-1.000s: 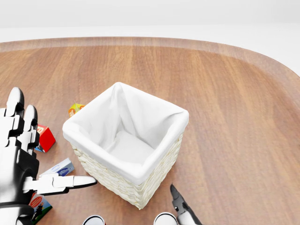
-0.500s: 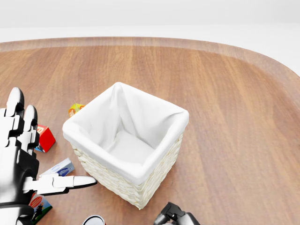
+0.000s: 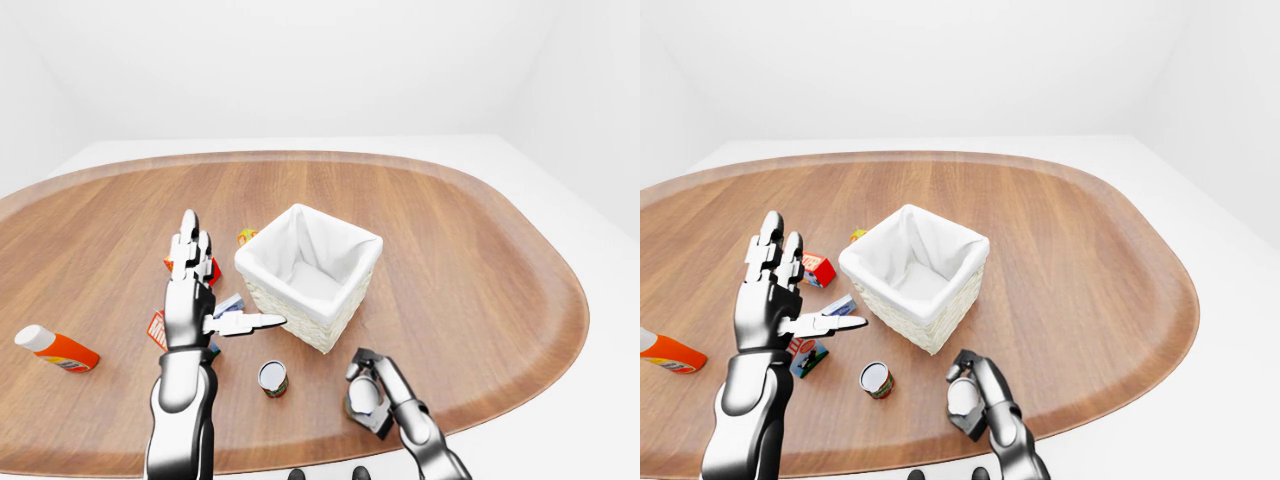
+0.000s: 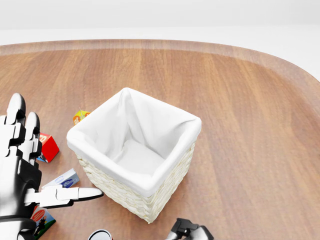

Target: Pick up the alphabet soup, and put it in the basket.

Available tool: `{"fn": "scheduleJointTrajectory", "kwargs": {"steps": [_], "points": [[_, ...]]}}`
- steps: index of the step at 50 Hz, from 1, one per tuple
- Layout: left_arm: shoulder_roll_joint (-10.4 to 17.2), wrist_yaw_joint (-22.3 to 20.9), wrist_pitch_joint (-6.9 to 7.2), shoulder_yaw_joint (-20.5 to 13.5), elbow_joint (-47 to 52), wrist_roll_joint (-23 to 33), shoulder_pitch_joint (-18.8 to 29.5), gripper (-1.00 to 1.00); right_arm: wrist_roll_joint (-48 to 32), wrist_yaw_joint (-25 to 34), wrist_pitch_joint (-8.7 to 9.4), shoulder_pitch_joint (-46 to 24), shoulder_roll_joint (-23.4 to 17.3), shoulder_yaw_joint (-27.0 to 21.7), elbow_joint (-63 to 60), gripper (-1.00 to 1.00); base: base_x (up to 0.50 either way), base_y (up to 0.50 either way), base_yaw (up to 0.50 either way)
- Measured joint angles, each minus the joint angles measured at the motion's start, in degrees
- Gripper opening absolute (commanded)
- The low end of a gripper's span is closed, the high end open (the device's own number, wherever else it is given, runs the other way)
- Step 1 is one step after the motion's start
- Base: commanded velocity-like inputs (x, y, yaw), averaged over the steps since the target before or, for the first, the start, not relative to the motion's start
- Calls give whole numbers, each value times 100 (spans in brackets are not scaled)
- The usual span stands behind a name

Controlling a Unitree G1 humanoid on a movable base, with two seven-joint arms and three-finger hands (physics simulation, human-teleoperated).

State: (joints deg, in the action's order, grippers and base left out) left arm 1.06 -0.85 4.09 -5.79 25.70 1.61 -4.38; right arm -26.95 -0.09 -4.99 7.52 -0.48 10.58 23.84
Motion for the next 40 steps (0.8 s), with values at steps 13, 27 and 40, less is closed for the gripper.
{"fn": "scheduleJointTrajectory", "kwargs": {"steps": [13,27,40], "points": [[3,-4,8,-13,16,-12,1,100,10,-73,0,148,-51,-61,-487,-100,0,0,0],[9,-10,-13,-26,-22,-28,19,100,204,65,0,319,-121,-223,-1236,-100,0,0,0],[7,-11,-11,-23,-14,-33,12,100,479,222,0,387,-134,-417,-1921,-100,0,0,0]]}}
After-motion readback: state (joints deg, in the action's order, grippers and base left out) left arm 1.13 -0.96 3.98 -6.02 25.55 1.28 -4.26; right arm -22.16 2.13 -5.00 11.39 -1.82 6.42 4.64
